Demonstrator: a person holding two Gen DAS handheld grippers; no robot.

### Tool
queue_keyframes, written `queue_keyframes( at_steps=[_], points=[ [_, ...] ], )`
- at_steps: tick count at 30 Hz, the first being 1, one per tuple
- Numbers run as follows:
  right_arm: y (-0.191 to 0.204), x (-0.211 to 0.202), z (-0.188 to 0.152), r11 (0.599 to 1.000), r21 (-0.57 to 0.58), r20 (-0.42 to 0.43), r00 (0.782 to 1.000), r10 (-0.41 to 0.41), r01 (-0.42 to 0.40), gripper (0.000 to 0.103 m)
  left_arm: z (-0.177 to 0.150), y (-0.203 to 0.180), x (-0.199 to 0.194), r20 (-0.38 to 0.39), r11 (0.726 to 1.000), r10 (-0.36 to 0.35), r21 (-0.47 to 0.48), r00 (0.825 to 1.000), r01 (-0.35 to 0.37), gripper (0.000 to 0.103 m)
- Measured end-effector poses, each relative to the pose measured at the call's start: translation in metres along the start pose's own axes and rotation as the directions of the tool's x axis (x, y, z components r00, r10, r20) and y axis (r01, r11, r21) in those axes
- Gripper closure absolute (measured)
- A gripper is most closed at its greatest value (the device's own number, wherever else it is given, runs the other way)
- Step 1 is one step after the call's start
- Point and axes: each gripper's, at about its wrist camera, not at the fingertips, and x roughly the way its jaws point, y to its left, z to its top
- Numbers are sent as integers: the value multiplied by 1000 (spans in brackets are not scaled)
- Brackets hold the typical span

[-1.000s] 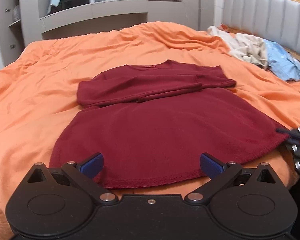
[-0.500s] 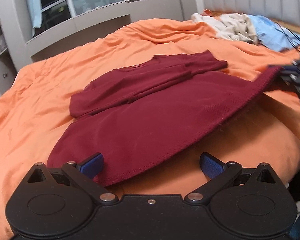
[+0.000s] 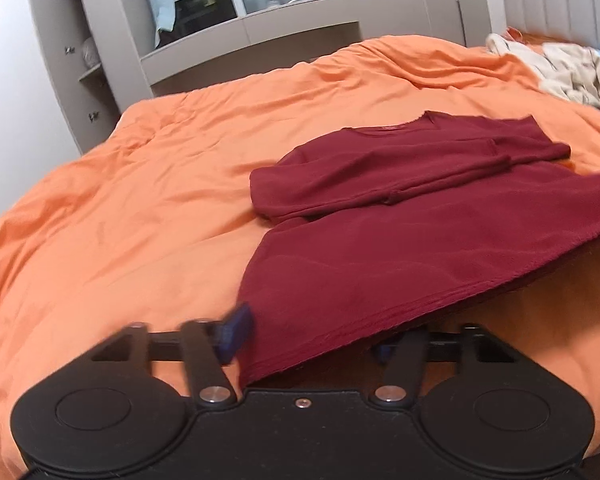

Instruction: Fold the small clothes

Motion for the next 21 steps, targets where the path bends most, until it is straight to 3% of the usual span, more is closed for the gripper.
queue_keyframes(
  at_steps=[1, 2, 5, 13, 21],
  points=[
    [0, -1, 0, 1000, -2, 2, 1000, -3, 3, 97, 0, 2, -2, 15, 1000, -1, -8, 1000, 1, 76],
    [0, -2, -1, 1000, -6, 4, 1000, -8, 8, 97, 1, 5, -5, 38, 1000, 4, -14, 999, -3, 84],
    [0, -6, -2, 1000, -3, 15, 1000, -26, 26, 97, 4, 8, -21, 135, 1000, 19, -8, 991, -18, 97],
    [-10, -35, 1, 994, 11, 86, 990, -110, 109, 97, 7, -3, -77, 335, 999, -25, 33, 942, 14, 98],
    [-27, -96, 21, 991, 28, 176, 975, -136, 133, 97, 3, -12, -143, 424, 996, -92, 30, 901, 88, 98]
  ],
)
